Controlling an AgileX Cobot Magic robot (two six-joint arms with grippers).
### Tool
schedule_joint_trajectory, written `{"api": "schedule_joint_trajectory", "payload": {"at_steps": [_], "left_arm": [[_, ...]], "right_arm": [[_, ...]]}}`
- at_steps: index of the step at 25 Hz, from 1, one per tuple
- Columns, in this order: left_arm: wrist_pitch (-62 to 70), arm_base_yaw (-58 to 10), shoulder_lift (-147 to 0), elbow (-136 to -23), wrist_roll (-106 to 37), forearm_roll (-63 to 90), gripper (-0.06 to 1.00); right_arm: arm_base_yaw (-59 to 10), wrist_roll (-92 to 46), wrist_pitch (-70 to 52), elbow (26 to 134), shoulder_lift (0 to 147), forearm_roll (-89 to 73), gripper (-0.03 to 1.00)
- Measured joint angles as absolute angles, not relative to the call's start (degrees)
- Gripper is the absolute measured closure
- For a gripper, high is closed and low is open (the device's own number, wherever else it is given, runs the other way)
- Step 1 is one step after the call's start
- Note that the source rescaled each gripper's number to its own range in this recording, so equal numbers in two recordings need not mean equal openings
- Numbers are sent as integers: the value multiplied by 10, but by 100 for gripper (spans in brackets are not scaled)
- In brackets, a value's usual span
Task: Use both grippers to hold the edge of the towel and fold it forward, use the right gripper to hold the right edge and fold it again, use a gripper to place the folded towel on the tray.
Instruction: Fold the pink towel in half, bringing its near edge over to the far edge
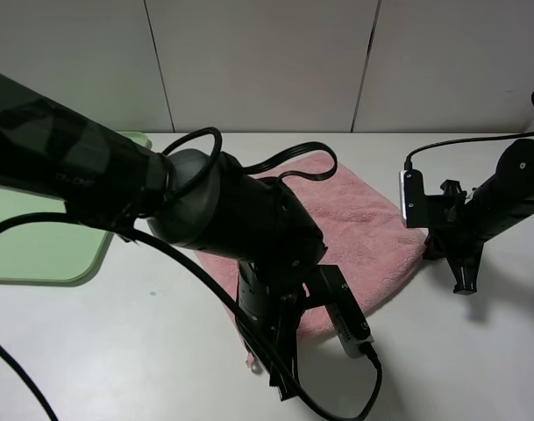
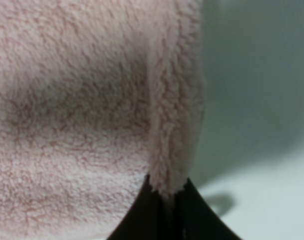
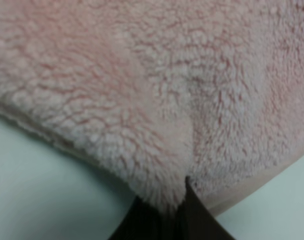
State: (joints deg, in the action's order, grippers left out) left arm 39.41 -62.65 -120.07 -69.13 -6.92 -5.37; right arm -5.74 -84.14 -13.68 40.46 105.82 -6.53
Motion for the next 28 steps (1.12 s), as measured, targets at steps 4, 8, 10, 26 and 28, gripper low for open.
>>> {"api": "schedule_joint_trajectory", "payload": {"at_steps": [4,8,10,26,28], "left_arm": [[393,-627,-1200,-691,-68,-54,94],[399,-627,-1192,-698,-68,-54,94],[412,-627,-1185,-713,-68,-54,94],[560,-627,-1177,-826,-59,-54,94],[565,-627,-1177,-826,-53,-54,94]], "right_arm": [[-57,-839,-138,405,1058,-66,97],[-57,-838,-144,405,1058,-66,97],[-57,-838,-149,405,1058,-66,97],[-57,-831,-218,408,984,-64,97],[-57,-829,-230,418,975,-63,97]]}}
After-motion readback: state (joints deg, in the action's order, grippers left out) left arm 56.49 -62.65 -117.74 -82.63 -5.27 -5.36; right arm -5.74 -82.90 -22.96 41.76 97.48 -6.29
